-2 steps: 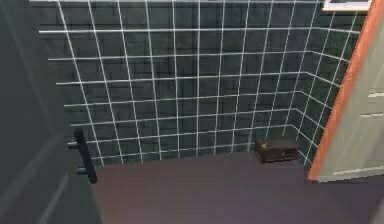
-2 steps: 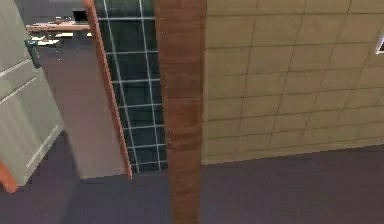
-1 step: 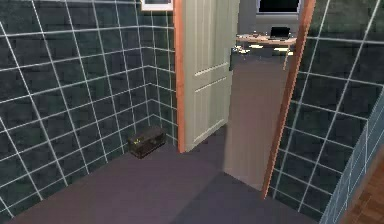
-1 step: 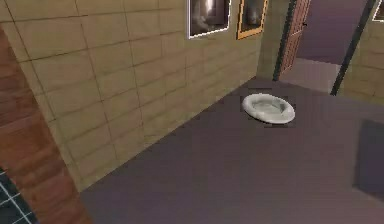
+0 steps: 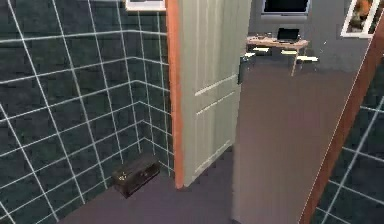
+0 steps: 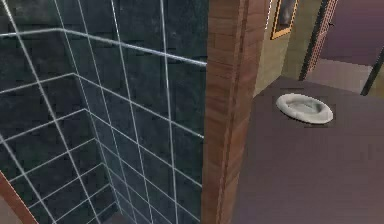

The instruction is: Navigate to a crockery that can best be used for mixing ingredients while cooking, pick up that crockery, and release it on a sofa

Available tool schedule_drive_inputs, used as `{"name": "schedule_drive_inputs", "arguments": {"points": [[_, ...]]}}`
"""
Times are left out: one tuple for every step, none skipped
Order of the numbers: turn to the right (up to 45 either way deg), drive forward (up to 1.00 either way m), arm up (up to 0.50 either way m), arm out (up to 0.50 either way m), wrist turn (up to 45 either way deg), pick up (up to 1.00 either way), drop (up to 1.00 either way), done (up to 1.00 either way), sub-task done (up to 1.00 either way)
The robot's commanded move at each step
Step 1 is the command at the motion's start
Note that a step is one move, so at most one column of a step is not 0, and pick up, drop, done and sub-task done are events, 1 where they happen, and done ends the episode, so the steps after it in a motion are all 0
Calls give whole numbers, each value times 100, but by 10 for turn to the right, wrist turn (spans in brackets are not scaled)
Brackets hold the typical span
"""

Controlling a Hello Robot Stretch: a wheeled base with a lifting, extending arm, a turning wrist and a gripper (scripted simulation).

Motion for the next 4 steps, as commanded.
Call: {"name": "schedule_drive_inputs", "arguments": {"points": [[180, 0, 0, 0, 0, 0, 0, 0, 0], [0, 90, 0, 0, 0, 0, 0, 0, 0], [240, 0, 0, 0, 0, 0, 0, 0, 0], [0, 100, 0, 0, 0, 0, 0, 0, 0]]}}
